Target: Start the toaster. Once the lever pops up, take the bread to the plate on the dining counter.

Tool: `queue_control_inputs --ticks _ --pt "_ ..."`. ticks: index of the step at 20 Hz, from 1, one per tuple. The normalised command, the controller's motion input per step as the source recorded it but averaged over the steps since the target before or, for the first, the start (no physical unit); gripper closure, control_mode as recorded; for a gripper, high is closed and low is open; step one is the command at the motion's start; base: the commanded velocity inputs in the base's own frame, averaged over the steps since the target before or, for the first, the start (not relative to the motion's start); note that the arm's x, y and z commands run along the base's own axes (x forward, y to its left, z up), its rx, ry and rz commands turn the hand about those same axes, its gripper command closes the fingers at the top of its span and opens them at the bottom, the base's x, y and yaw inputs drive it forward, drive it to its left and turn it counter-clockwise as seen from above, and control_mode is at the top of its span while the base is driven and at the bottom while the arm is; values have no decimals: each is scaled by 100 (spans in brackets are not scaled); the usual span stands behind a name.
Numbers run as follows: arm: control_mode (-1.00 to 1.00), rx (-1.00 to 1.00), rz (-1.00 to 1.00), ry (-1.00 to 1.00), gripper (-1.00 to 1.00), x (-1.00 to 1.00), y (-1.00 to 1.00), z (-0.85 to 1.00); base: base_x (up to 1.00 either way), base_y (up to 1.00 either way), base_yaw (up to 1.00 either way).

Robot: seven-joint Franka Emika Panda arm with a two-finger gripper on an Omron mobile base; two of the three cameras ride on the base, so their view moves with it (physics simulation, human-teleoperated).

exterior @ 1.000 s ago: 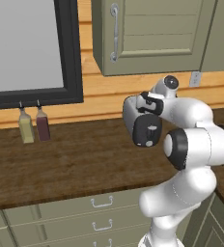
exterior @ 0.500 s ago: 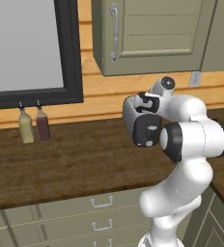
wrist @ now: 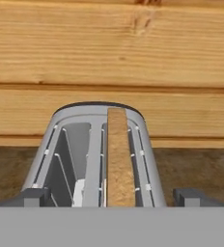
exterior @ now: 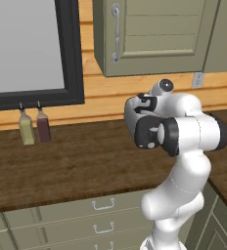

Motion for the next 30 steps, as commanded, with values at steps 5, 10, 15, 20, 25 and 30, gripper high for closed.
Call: queue_control_inputs --ticks 5,10,15,20,25,30 --pt "-100 0 0 0 -100 8 -1 -10 0 0 0" --pt "-100 0 0 0 -100 1 -7 -3 0 0 0" --pt "-100 0 0 0 -100 0 -5 -3 0 0 0" --pt "-100 0 0 0 -100 0 0 -6 0 0 0" --pt "-100 0 0 0 -100 2 0 -13 0 0 0" --pt "-100 0 0 0 -100 6 0 -10 0 0 0"
